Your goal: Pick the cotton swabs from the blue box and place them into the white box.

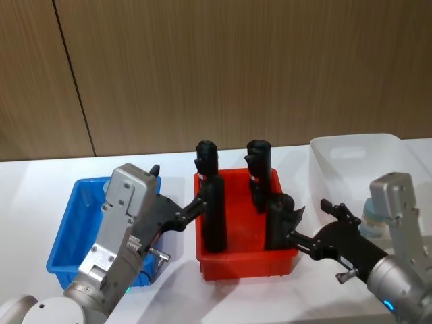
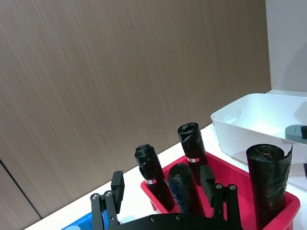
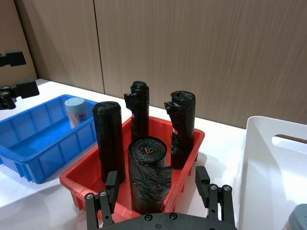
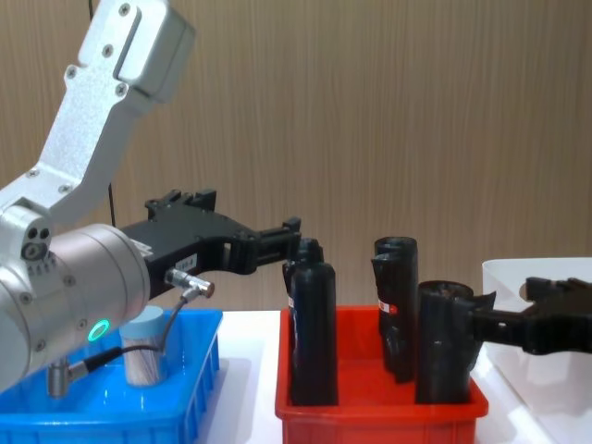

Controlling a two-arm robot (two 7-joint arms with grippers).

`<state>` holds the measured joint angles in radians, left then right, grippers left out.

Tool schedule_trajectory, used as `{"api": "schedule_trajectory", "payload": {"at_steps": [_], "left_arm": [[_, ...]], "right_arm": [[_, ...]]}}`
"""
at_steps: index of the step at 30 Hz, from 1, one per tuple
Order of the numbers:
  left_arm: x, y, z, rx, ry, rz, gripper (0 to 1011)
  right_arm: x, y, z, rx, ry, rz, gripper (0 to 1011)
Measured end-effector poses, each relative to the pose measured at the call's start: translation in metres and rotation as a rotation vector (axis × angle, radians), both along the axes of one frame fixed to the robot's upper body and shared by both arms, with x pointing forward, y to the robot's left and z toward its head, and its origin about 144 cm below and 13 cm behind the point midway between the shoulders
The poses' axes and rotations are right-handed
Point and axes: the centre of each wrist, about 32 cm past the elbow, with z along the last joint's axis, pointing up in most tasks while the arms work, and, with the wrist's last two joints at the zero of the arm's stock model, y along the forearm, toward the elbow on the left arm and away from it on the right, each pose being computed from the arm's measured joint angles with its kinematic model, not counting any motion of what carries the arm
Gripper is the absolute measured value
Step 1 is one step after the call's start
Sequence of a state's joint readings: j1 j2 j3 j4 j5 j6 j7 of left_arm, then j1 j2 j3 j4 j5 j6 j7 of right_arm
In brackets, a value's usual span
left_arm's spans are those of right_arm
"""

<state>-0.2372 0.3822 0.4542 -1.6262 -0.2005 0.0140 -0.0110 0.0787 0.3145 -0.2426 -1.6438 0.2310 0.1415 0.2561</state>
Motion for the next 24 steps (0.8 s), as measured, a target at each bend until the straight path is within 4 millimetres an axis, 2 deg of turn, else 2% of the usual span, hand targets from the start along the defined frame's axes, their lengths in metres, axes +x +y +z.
{"api": "schedule_trajectory", "payload": {"at_steps": [24], "left_arm": [[0.000,0.000,0.000,0.000,0.000,0.000,1003]], "right_arm": [[0.043,0.009,-0.009,-0.027,0.044,0.038,1001]]}}
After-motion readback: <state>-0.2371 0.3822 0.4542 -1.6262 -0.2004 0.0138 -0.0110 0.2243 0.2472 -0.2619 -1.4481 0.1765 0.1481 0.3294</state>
